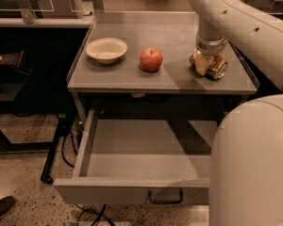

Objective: Pick orange can from top drawer and place on counter

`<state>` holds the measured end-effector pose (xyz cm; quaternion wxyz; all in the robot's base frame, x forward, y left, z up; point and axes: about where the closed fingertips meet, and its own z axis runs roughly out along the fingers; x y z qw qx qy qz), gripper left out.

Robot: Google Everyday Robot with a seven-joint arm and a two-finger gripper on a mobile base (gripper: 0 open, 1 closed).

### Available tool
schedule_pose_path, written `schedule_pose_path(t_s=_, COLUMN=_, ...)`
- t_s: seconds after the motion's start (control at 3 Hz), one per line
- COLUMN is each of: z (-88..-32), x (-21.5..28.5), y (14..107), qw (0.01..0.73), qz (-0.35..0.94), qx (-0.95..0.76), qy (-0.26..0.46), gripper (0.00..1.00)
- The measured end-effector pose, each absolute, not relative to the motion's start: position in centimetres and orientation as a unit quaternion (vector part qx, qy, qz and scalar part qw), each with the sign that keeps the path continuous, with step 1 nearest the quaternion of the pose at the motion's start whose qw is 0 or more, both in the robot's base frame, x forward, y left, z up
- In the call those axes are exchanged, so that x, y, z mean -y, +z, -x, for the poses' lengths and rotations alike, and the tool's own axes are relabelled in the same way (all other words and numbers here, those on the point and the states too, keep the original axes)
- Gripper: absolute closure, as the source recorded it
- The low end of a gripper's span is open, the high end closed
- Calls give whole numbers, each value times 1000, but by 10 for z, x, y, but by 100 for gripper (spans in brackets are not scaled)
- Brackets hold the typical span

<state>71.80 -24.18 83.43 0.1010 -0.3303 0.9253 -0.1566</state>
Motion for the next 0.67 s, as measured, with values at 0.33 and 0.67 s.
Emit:
schedule_pose_path(t_s=0.33, z=-718, x=242, y=834, qw=101, qz=330, qx=-925, qy=-157, gripper=54)
schedule_pose_path(t_s=0.67, z=-718, x=242, y=834, qw=101, qz=330, qx=-925, qy=-157, gripper=32)
